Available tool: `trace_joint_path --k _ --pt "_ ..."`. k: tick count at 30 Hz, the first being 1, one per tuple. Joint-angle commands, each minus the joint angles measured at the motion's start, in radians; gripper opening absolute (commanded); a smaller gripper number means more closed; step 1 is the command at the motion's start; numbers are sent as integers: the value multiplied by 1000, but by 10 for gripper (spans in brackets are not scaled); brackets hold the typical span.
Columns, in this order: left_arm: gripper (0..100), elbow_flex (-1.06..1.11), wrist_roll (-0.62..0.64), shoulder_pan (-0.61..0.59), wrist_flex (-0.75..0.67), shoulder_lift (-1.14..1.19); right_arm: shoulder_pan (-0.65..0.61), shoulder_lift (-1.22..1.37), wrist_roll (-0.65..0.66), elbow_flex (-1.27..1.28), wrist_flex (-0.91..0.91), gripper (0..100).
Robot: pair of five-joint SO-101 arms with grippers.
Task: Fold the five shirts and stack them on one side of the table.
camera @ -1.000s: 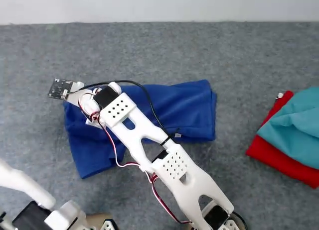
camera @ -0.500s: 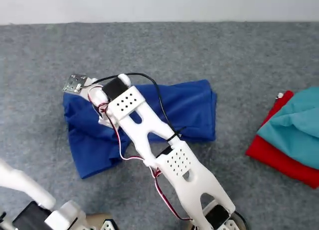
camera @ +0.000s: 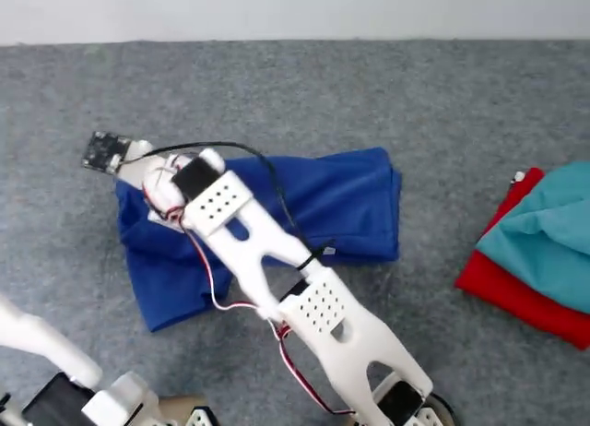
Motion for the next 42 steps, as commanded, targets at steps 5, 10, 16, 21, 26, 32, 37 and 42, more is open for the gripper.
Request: trace_joint_path --k 5,10,16,21,26,32,37,42 --pt "14 -2 -9 -5 -11 -34 -64 7 84 -34 -110 125" --pt "14 -2 -9 -6 -9 -34 -30 -77 84 -94 15 143" --pt "14 -2 -8 0 -11 -34 19 -145 83 -137 219 146" --pt "14 -2 -8 0 -15 -34 38 -160 81 -135 355 145" --pt "14 -2 -8 0 -15 -34 39 -117 81 -117 328 144" --pt "14 -2 -8 0 -14 -34 -5 58 89 -103 82 143" --pt "14 -2 -8 0 -12 -34 -54 93 89 -104 -84 143" --pt "14 -2 -8 -3 -11 -34 -50 38 86 -186 1 143"
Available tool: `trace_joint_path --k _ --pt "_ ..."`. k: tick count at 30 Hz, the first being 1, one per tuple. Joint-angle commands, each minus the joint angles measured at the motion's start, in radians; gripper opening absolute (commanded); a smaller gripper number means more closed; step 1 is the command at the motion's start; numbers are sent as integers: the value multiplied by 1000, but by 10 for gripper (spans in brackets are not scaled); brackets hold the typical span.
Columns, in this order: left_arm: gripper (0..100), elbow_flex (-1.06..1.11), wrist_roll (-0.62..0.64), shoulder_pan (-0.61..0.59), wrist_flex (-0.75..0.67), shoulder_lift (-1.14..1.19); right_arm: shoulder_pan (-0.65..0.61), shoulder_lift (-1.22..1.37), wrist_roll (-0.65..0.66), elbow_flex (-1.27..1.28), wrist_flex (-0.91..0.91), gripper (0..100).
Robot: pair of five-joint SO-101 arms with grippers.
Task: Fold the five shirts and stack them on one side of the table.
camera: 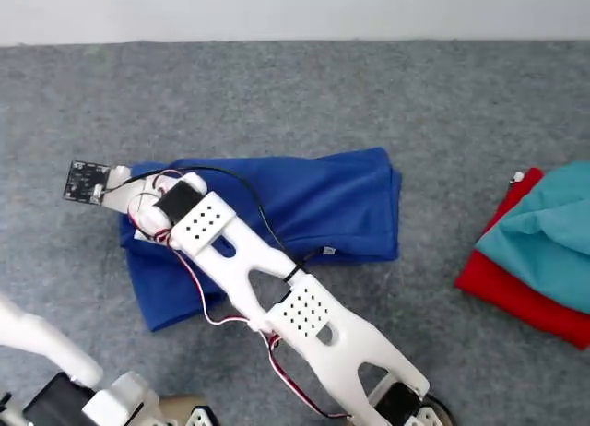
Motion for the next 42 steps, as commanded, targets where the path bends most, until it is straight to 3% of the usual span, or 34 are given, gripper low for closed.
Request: trace_joint_path --k 1,12,27,37,42 --pt "14 -2 -8 -5 -11 -34 16 -94 6 -97 76 143" --pt "14 -2 -5 0 -15 -34 137 -173 3 -196 475 144" --pt "14 -2 -5 0 -15 -32 42 -25 -31 -127 361 146" --pt "14 -2 -8 -2 -15 -34 232 30 -28 -132 426 145" --pt "14 -2 -8 2 -15 -34 196 -58 -32 -132 437 146"
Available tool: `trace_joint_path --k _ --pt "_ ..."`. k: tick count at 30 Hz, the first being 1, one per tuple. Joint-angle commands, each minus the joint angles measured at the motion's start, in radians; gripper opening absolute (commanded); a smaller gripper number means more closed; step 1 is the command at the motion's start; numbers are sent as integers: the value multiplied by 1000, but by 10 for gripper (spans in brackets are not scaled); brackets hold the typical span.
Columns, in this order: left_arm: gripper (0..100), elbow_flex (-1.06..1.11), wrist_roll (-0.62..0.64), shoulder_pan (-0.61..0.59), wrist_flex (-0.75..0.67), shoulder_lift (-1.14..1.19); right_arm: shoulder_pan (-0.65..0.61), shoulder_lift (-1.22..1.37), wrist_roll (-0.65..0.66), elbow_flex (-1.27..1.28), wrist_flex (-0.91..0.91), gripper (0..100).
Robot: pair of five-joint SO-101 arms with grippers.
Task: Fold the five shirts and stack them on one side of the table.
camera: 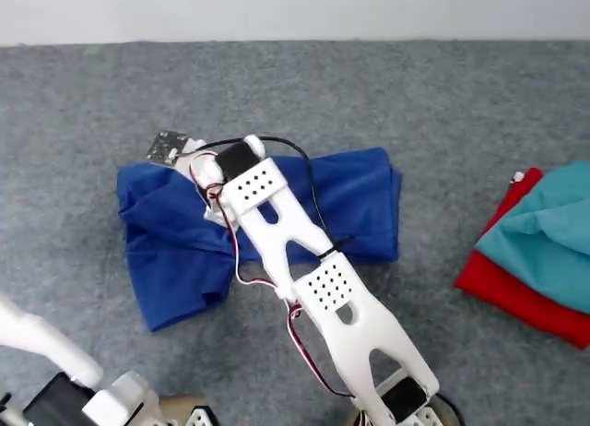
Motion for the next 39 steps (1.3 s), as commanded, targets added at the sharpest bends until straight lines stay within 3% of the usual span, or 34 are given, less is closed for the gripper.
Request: trace_joint_path --k 1,14,23,27,31,39 --pt "14 -2 -8 2 -12 -34 -33 -125 -6 -11 16 146" --pt "14 -2 -8 0 -9 -34 -108 -87 -2 23 -179 144" --pt "14 -2 -21 -44 -9 -112 -217 -147 -8 -41 61 147" --pt "14 27 -43 -44 -12 -106 -260 -205 -37 11 56 157" --pt "15 36 -43 -44 -12 -110 -346 -263 -43 192 58 233" --pt "15 36 -43 -44 -12 -109 -486 -308 -44 367 50 236"
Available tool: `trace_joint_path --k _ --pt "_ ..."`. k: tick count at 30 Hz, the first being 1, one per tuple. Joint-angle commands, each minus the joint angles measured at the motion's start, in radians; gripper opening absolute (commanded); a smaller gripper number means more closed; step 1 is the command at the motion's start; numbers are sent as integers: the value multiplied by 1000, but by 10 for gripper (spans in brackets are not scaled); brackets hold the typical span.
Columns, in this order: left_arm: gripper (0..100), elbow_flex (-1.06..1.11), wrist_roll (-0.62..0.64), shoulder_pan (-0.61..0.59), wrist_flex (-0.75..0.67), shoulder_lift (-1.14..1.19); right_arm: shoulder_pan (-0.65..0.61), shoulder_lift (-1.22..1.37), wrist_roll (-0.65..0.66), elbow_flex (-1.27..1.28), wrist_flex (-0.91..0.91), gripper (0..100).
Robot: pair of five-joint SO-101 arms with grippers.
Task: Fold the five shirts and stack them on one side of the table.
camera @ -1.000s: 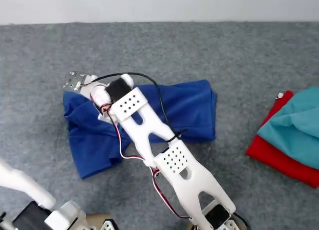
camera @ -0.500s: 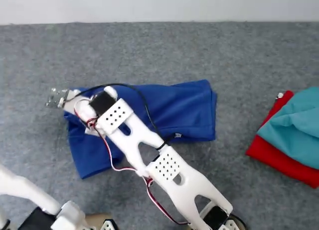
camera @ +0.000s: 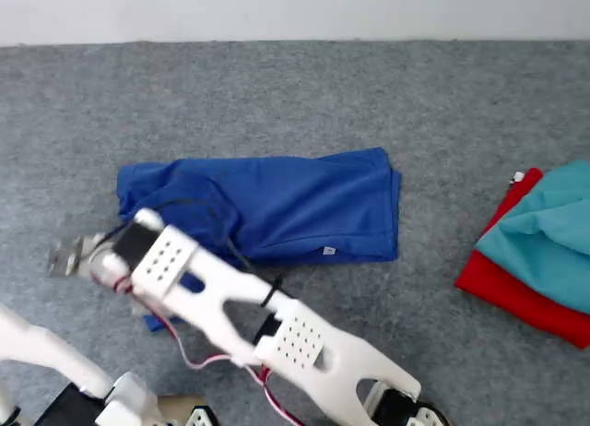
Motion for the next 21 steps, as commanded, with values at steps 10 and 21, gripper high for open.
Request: trace_joint_path --k 10,21 --pt "15 -4 -9 -5 -12 -31 -48 93 -2 -26 -59 156" --pt "15 -4 -9 -6 -12 -25 21 74 2 -120 -18 10"
